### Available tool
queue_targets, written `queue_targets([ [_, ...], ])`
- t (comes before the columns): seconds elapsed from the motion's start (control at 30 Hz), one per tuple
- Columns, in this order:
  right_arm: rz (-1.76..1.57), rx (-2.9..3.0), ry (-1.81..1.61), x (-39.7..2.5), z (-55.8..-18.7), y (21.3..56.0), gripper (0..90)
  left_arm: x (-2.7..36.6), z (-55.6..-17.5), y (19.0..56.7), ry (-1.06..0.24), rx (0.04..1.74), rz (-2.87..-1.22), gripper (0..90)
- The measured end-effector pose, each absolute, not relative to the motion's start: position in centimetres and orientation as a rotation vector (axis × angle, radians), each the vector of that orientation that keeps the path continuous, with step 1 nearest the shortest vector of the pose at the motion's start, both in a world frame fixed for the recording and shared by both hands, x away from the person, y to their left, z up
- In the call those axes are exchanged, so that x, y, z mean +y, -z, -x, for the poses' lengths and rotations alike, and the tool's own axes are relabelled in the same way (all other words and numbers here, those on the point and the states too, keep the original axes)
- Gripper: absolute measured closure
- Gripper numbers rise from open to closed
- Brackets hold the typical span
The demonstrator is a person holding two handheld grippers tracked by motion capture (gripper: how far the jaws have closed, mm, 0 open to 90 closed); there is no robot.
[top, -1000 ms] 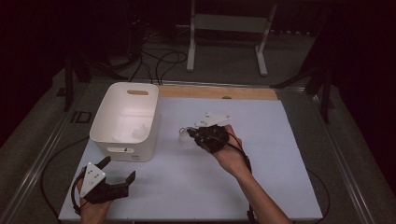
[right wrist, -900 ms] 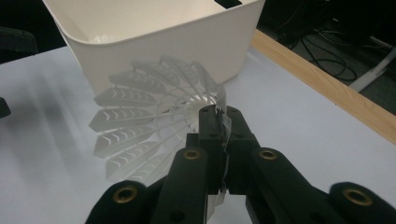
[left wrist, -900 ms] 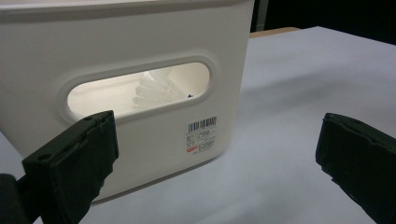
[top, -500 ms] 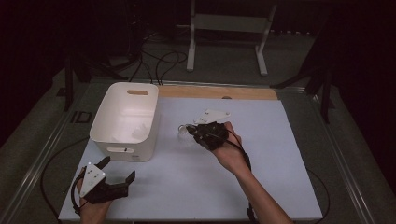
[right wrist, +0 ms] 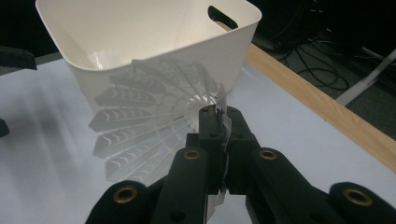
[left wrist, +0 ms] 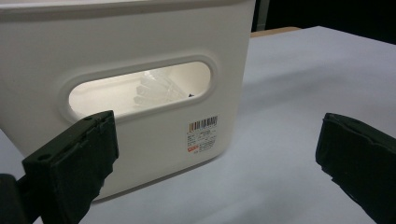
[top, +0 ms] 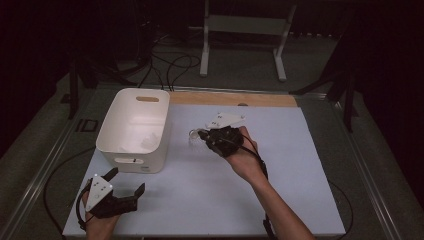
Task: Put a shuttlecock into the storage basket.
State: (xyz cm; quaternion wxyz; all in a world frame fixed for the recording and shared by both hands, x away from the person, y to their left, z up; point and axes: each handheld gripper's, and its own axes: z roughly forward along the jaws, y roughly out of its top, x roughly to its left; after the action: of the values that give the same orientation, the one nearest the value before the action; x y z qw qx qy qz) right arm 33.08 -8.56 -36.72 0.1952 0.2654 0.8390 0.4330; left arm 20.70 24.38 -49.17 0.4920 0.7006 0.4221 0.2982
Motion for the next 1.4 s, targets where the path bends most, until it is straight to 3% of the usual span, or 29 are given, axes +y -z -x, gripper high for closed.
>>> queue_targets([
  [1.4,-0.711,2.303,-1.233,-6.9,-34.8,33.7,88.1,24.4,-20.7,49.2,-0.721,1.025,-1.7,0.0],
])
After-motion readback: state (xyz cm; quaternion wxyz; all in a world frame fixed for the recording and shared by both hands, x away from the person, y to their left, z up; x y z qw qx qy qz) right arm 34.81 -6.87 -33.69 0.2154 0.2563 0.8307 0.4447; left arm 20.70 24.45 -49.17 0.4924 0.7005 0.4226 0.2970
